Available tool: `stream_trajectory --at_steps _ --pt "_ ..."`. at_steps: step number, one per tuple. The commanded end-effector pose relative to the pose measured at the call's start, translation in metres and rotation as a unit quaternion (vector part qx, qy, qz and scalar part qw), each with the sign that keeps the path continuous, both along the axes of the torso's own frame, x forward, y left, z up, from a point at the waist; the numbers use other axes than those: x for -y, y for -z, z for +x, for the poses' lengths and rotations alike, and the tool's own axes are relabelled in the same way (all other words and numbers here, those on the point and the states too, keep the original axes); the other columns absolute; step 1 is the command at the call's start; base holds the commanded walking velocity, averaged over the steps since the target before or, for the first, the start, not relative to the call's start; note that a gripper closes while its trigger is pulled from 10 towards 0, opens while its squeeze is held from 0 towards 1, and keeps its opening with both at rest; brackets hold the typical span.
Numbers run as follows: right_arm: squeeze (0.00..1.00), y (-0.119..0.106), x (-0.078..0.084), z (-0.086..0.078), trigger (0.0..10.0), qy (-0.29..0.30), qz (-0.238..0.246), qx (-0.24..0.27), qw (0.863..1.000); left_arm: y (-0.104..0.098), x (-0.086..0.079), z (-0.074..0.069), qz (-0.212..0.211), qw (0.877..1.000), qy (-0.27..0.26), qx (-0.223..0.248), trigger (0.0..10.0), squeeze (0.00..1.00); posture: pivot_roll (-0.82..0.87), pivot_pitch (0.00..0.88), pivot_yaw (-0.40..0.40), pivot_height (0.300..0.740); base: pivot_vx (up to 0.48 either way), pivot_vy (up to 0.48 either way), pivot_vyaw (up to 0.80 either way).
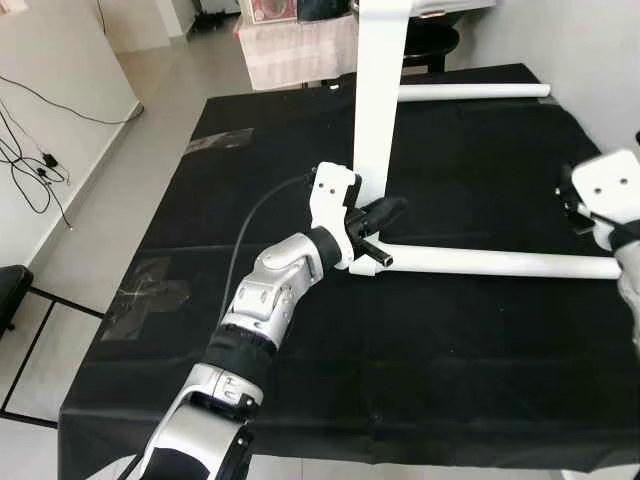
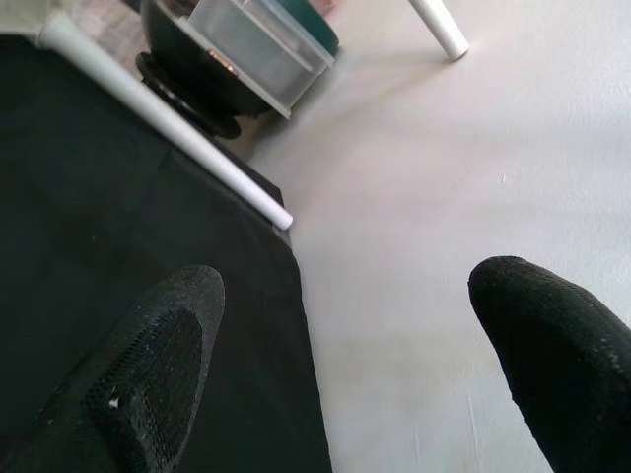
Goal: Building children table
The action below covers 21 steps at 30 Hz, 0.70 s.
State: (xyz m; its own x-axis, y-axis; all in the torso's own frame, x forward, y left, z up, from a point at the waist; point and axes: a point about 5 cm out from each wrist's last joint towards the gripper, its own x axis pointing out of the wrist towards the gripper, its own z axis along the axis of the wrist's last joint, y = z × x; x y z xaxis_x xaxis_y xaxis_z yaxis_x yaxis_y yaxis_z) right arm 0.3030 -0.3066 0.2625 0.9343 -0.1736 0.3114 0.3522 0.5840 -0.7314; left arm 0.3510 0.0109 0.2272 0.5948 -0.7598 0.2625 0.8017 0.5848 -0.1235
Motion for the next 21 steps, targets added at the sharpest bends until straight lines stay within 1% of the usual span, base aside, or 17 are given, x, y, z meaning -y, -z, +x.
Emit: stream_trajectory --at_steps 1,3,5,6,7,8,9,10,12,14,15,16,17,18,19,20,21 --pt "0.00 -0.003 -0.003 -0.003 10.0 -0.005 -0.008 0.003 1.000 0.003 0.001 -0.002 -0.009 1.000 0.018 -0.009 0.0 0.00 -0.24 0.169 0.113 0.740 0.000 0.000 0.00" --pt "0.00 -0.002 -0.006 -0.004 10.0 -0.010 -0.004 0.000 1.000 0.001 0.013 -0.015 -0.018 0.996 0.082 -0.002 0.0 0.00 -0.24 0.170 0.115 0.740 0.000 0.000 0.00" --pt "0.00 0.002 -0.011 -0.003 10.0 -0.019 0.009 -0.004 1.000 0.003 0.025 -0.029 -0.002 0.992 0.124 0.011 0.0 0.00 -0.24 0.168 0.116 0.740 0.000 0.000 0.00" --pt "0.00 0.004 -0.014 -0.002 10.0 -0.026 0.017 -0.007 0.999 0.007 0.029 -0.033 0.018 0.992 0.121 0.020 5.1 0.00 -0.23 0.167 0.116 0.740 0.000 0.000 0.00" --pt "0.00 0.005 -0.017 -0.001 10.0 -0.031 0.023 -0.008 0.999 0.009 0.032 -0.034 0.031 0.992 0.117 0.026 5.1 0.00 -0.23 0.167 0.116 0.740 0.000 0.000 0.00" --pt "0.00 0.007 -0.023 0.001 10.0 -0.049 0.036 -0.011 0.998 0.011 0.033 -0.036 0.041 0.993 0.106 0.032 10.0 0.00 -0.23 0.168 0.117 0.740 0.000 0.000 0.00" --pt "0.00 0.007 -0.023 0.001 10.0 -0.049 0.036 -0.011 0.998 0.011 0.033 -0.036 0.041 0.993 0.106 0.032 10.0 0.00 -0.23 0.168 0.117 0.740 0.000 0.000 0.00" --pt "0.00 0.009 -0.030 0.003 10.0 -0.068 0.051 -0.016 0.996 0.013 0.033 -0.036 0.050 0.994 0.090 0.038 10.0 0.00 -0.23 0.168 0.117 0.740 0.000 0.000 0.00" --pt "0.00 0.018 -0.053 0.010 10.0 -0.137 0.104 -0.045 0.984 0.016 0.029 -0.039 0.054 0.995 0.070 0.039 10.0 0.00 -0.22 0.171 0.118 0.740 0.000 0.000 0.00" --pt "0.00 0.024 -0.069 0.013 10.0 -0.180 0.131 -0.072 0.972 0.016 0.024 -0.048 0.052 0.994 0.083 0.039 10.0 0.00 -0.21 0.173 0.119 0.740 0.000 0.000 0.00" --pt "0.00 0.028 -0.073 0.015 10.0 -0.190 0.136 -0.089 0.968 0.015 0.020 -0.058 0.052 0.992 0.110 0.042 10.0 0.00 -0.20 0.175 0.115 0.740 0.000 0.000 0.00" --pt "0.00 0.028 -0.073 0.015 10.0 -0.190 0.136 -0.089 0.968 0.015 0.020 -0.058 0.052 0.992 0.110 0.042 10.0 0.00 -0.20 0.175 0.115 0.740 0.000 0.000 0.00" --pt "0.00 0.031 -0.076 0.015 10.0 -0.196 0.140 -0.103 0.965 0.013 0.016 -0.067 0.053 0.989 0.134 0.045 10.0 0.00 -0.20 0.175 0.115 0.740 0.000 0.000 0.00" --pt "0.00 0.034 -0.080 0.016 10.0 -0.212 0.142 -0.125 0.959 0.013 0.007 -0.081 0.058 0.985 0.159 0.048 10.0 0.00 -0.18 0.179 0.108 0.740 0.000 0.000 0.00" --pt "0.00 0.034 -0.080 0.016 10.0 -0.212 0.142 -0.125 0.959 0.013 0.007 -0.081 0.058 0.985 0.159 0.048 10.0 0.00 -0.18 0.179 0.108 0.740 0.000 0.000 0.00" --pt "0.00 0.038 -0.084 0.016 10.0 -0.229 0.148 -0.149 0.951 0.013 -0.006 -0.095 0.066 0.981 0.173 0.050 10.0 0.00 -0.17 0.181 0.106 0.740 0.000 0.000 0.00" --pt "0.00 0.038 -0.084 0.016 10.0 -0.229 0.148 -0.149 0.951 0.013 -0.006 -0.095 0.066 0.981 0.173 0.050 10.0 0.00 -0.17 0.181 0.106 0.740 0.000 0.000 0.00"
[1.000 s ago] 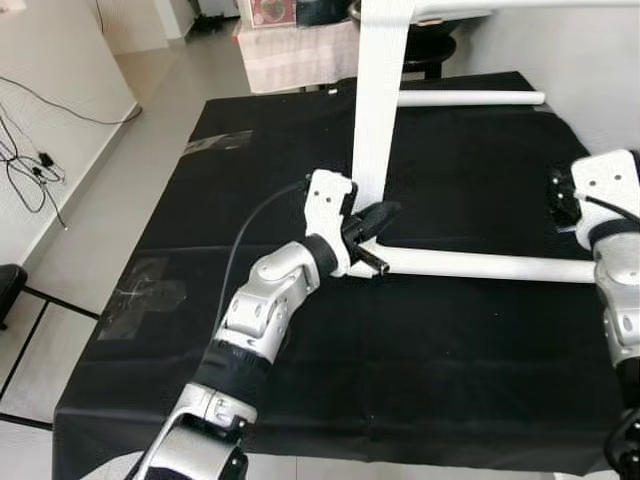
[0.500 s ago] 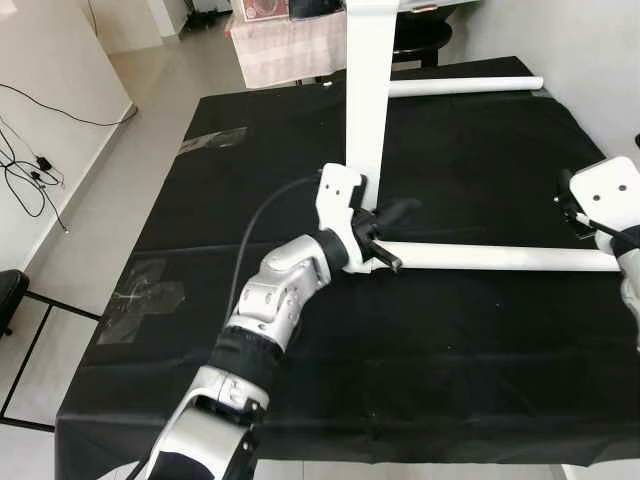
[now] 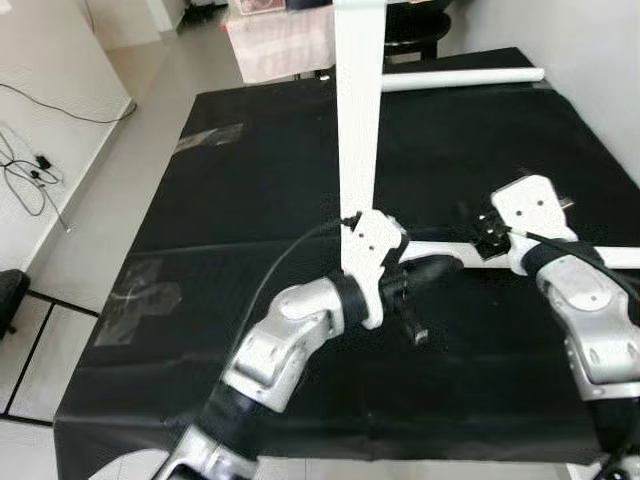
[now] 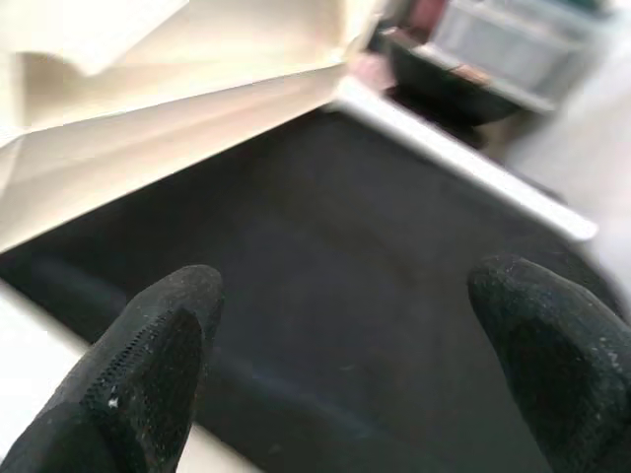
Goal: Building children table
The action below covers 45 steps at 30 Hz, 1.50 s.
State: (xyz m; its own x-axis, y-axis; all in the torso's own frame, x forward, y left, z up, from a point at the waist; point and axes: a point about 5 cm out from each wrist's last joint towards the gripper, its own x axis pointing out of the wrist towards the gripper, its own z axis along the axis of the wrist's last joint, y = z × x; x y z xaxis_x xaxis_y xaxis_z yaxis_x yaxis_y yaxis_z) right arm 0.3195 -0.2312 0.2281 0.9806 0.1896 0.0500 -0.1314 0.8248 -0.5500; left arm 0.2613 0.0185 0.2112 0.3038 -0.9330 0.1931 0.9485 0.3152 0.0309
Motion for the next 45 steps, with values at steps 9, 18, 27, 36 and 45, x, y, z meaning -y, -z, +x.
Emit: stream_trajectory --at_steps 9,18,27,36,45 --pt "0.00 0.022 -0.025 -0.015 10.0 -0.131 -0.017 -0.122 0.984 0.006 -0.060 -0.033 0.008 0.990 -0.138 -0.015 10.0 0.00 -0.12 0.186 0.097 0.740 0.000 0.000 0.00" --pt "0.00 0.025 -0.060 -0.008 10.0 -0.126 0.088 -0.134 0.979 0.035 -0.102 -0.049 0.031 0.936 -0.342 -0.077 10.0 0.00 -0.10 0.174 0.096 0.740 0.000 0.000 0.00" --pt "0.00 0.020 -0.065 0.009 10.0 -0.050 0.119 -0.110 0.985 0.060 -0.105 -0.076 0.048 0.922 -0.360 -0.133 10.0 0.00 -0.08 0.164 0.097 0.740 0.000 0.000 0.00" --pt "0.00 0.018 -0.099 0.007 10.0 -0.124 0.155 -0.122 0.973 0.065 -0.108 -0.083 0.038 0.915 -0.375 -0.147 10.0 0.00 -0.07 0.162 0.095 0.740 0.000 0.000 0.00" --pt "0.00 0.011 -0.117 0.020 10.0 -0.095 0.178 -0.096 0.975 0.065 -0.106 -0.081 0.034 0.919 -0.364 -0.146 10.0 0.00 -0.07 0.160 0.090 0.740 0.000 0.000 0.00"
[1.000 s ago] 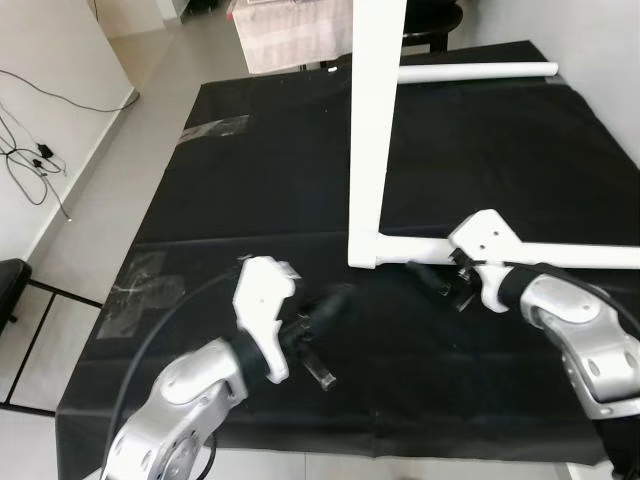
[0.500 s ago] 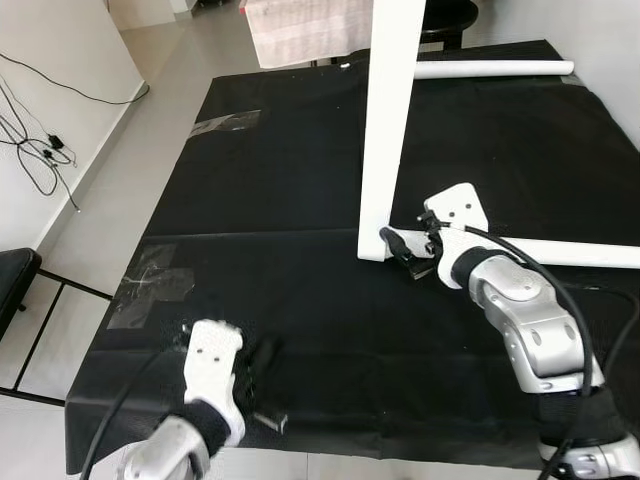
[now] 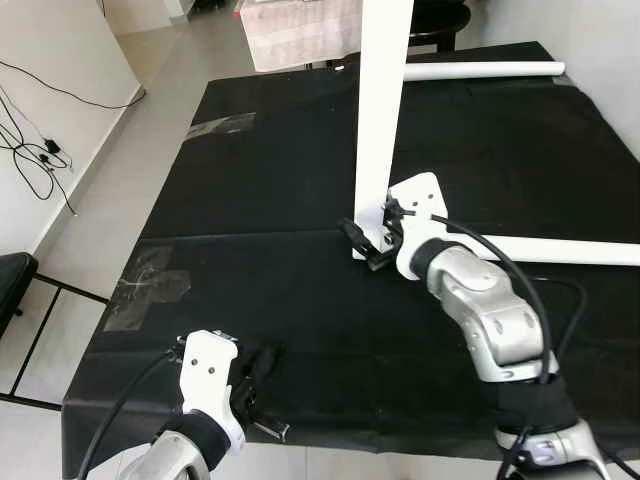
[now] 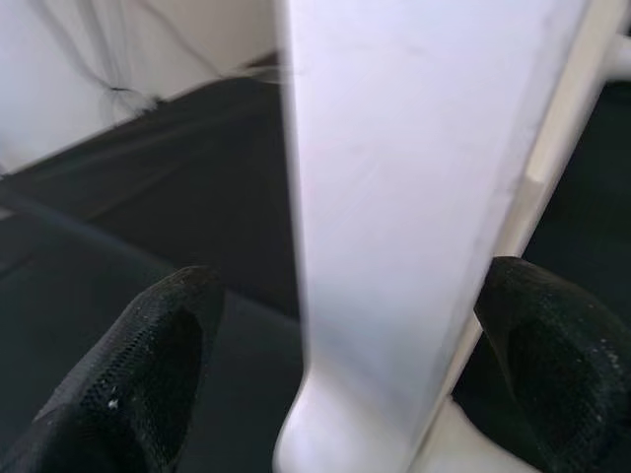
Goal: Building children table
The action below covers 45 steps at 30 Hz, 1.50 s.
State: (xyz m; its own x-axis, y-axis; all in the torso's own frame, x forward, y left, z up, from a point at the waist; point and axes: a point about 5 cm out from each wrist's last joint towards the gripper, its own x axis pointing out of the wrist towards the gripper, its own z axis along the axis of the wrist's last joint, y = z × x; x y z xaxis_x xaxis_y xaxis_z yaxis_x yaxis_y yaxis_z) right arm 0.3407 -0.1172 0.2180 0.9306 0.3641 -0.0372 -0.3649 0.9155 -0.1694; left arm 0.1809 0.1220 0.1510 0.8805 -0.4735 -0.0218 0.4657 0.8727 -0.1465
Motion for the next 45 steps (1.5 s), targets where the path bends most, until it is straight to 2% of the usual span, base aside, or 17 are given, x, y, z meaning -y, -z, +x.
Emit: stream_trajectory --at_steps 1,2,11,12,18,30,33,34,36,37,39,40,45 --pt "0.00 -0.001 -0.004 0.007 10.0 0.042 -0.003 0.007 0.999 0.005 0.000 0.000 0.011 1.000 0.009 -0.008 10.0 0.00 -0.07 0.157 0.086 0.740 0.000 0.000 0.00" --pt "0.00 -0.002 -0.004 0.011 10.0 0.062 -0.002 0.008 0.998 0.005 0.002 0.001 0.015 1.000 0.016 -0.005 10.0 0.00 -0.07 0.153 0.079 0.740 0.000 0.000 0.00" --pt "0.00 0.001 -0.008 0.018 10.0 0.102 0.009 0.003 0.995 0.006 0.007 0.002 0.016 1.000 0.021 -0.002 10.0 0.00 -0.06 0.145 0.066 0.740 0.000 0.000 0.00" --pt "0.00 0.003 -0.011 0.018 0.4 0.102 0.018 -0.001 0.995 0.006 0.007 0.001 0.016 1.000 0.021 -0.001 10.0 0.00 -0.06 0.144 0.065 0.740 0.000 0.000 0.00" --pt "0.00 0.010 -0.019 0.014 0.0 0.085 0.035 -0.013 0.996 0.007 0.009 0.001 0.016 1.000 0.022 -0.001 10.0 0.00 -0.06 0.141 0.062 0.740 0.000 0.000 0.00" --pt "0.00 0.015 -0.013 0.011 0.0 0.082 0.050 -0.026 0.995 0.007 0.009 0.001 0.016 1.000 0.025 -0.001 10.0 0.00 -0.07 0.144 0.064 0.740 0.000 0.000 0.00" --pt "0.00 0.008 -0.021 0.003 0.0 0.018 0.109 -0.017 0.994 0.007 0.008 0.001 0.016 1.000 0.025 -0.001 10.0 0.00 -0.07 0.145 0.069 0.740 0.000 0.000 0.00" --pt "0.00 0.008 -0.021 0.003 0.0 0.018 0.109 -0.017 0.994 0.007 0.008 0.001 0.016 1.000 0.025 -0.001 10.0 0.00 -0.07 0.145 0.069 0.740 0.000 0.000 0.00" --pt "0.00 -0.005 -0.035 -0.009 0.0 -0.068 0.165 0.000 0.984 0.007 0.007 0.001 0.017 1.000 0.025 -0.001 10.0 0.00 -0.07 0.147 0.076 0.740 0.000 0.000 0.00" --pt "0.00 -0.005 -0.035 -0.009 0.0 -0.068 0.165 0.000 0.984 0.007 0.007 0.001 0.017 1.000 0.025 -0.001 10.0 0.00 -0.07 0.147 0.076 0.740 0.000 0.000 0.00" --pt "0.00 -0.014 -0.042 -0.018 0.0 -0.124 0.185 0.012 0.975 0.007 0.006 0.002 0.018 0.999 0.026 -0.002 10.0 0.00 -0.07 0.147 0.078 0.740 0.000 0.000 0.00" --pt "0.00 -0.014 -0.042 -0.018 0.0 -0.124 0.185 0.012 0.975 0.007 0.006 0.002 0.018 0.999 0.026 -0.002 10.0 0.00 -0.07 0.147 0.078 0.740 0.000 0.000 0.00" --pt "0.00 -0.014 -0.060 -0.039 0.0 -0.223 0.190 -0.004 0.956 0.007 0.006 0.002 0.019 0.999 0.028 -0.002 10.0 0.00 -0.07 0.149 0.082 0.740 0.000 0.000 0.00"
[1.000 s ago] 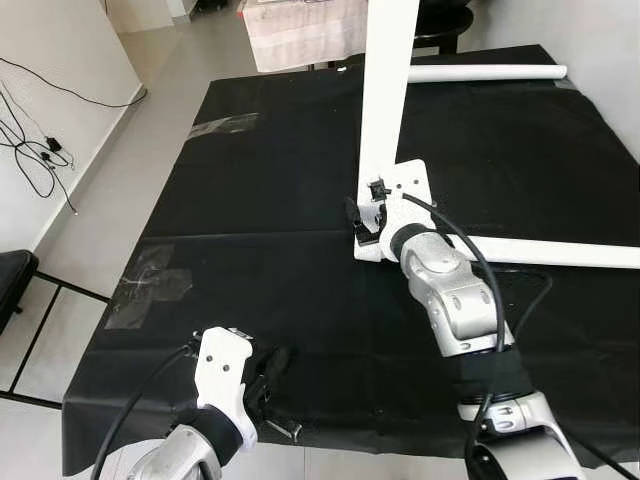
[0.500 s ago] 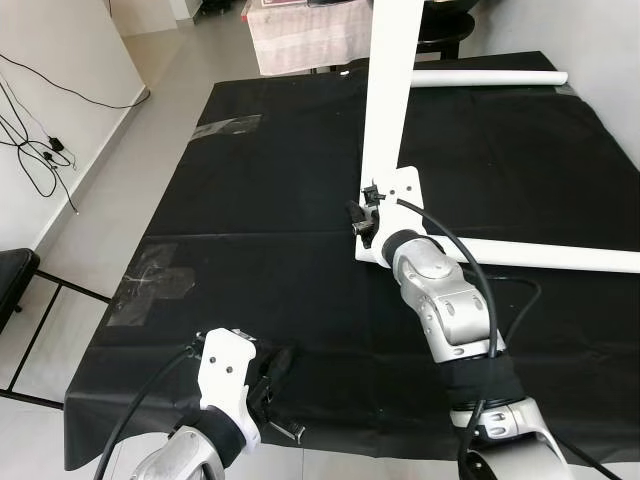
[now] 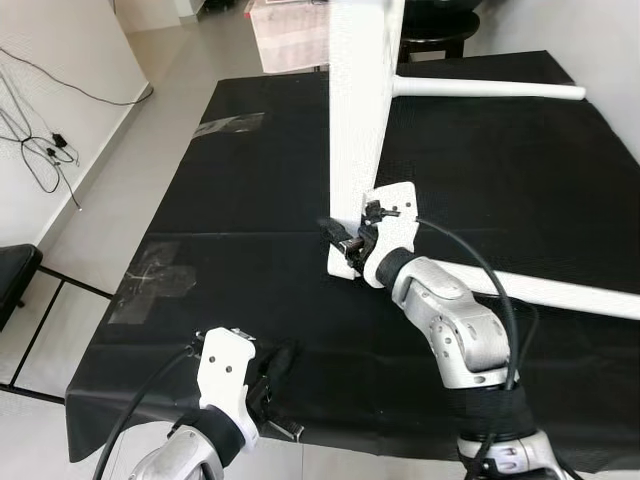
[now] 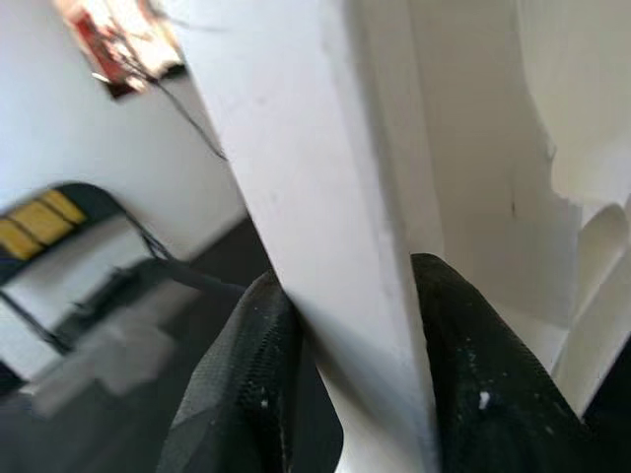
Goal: Building children table
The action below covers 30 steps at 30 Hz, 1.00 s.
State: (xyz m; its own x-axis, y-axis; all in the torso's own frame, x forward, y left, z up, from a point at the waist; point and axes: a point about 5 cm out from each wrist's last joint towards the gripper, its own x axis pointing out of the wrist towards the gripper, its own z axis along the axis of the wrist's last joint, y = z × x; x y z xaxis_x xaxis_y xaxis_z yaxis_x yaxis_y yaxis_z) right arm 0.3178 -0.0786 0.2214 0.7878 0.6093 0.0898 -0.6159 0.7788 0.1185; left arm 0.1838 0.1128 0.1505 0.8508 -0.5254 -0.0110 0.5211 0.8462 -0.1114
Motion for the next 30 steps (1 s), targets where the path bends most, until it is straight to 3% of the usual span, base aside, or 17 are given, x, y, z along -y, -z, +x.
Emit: stream_trajectory --at_steps 1,16,21,27,28,29,30 --pt "0.00 -0.010 -0.023 -0.019 0.0 -0.090 0.040 0.020 0.995 0.007 -0.004 -0.001 0.007 1.000 -0.002 -0.016 10.0 0.00 -0.07 0.149 0.082 0.740 0.000 0.000 0.00" --pt "0.00 -0.008 -0.040 -0.032 0.0 -0.158 0.041 0.018 0.986 0.006 -0.003 -0.001 0.008 1.000 -0.002 -0.015 10.0 0.00 -0.06 0.151 0.080 0.740 0.000 0.000 0.00" --pt "0.00 -0.012 -0.055 -0.053 0.0 -0.238 0.054 0.019 0.969 0.006 -0.002 -0.001 0.006 1.000 -0.003 -0.015 10.0 0.00 -0.06 0.152 0.075 0.740 0.000 0.000 0.00" --pt "0.00 -0.002 -0.059 -0.046 0.0 -0.205 0.027 0.007 0.978 0.006 -0.002 -0.001 0.007 1.000 -0.002 -0.015 10.0 0.00 -0.06 0.152 0.075 0.740 0.000 0.000 0.00" --pt "0.00 0.000 -0.059 -0.042 2.6 -0.186 0.018 0.004 0.982 0.006 -0.002 0.000 0.007 1.000 -0.002 -0.014 10.0 0.00 -0.06 0.151 0.075 0.740 0.000 0.000 0.00" --pt "0.00 0.000 -0.059 -0.042 2.6 -0.186 0.018 0.004 0.982 0.006 -0.002 0.000 0.007 1.000 -0.002 -0.014 10.0 0.00 -0.06 0.151 0.075 0.740 0.000 0.000 0.00" --pt "0.00 0.004 -0.062 -0.037 10.0 -0.168 0.002 -0.003 0.986 0.006 -0.002 0.000 0.007 1.000 -0.003 -0.014 10.0 0.00 -0.06 0.151 0.075 0.740 0.000 0.000 0.00"
